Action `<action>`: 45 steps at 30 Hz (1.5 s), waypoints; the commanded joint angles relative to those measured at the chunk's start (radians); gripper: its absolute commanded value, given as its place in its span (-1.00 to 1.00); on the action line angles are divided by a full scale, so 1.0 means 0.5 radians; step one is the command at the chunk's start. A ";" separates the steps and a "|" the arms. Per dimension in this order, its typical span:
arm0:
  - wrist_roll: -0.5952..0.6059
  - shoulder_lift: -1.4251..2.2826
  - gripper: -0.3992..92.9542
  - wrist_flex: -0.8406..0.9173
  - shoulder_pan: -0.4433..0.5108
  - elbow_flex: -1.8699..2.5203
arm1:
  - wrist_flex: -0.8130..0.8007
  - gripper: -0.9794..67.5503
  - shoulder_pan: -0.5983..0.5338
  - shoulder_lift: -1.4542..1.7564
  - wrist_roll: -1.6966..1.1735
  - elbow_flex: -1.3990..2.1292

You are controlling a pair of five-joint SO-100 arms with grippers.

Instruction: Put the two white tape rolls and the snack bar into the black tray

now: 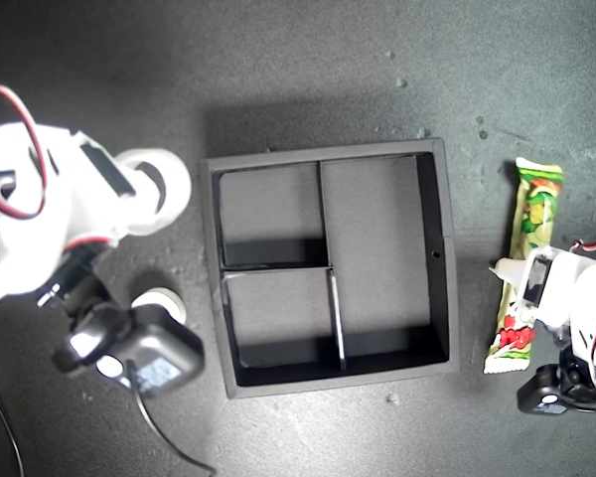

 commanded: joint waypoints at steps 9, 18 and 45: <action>0.028 -1.019 -0.99 0.298 0.156 -1.221 | 0.669 -0.89 -0.181 0.003 -0.104 -0.675; -0.015 -1.285 -0.99 0.301 0.196 -1.433 | 0.985 -0.89 -0.239 -0.009 -0.451 -1.543; 0.018 -1.445 -0.63 0.304 0.193 -1.565 | 0.844 -0.07 0.055 -1.028 -0.690 -2.629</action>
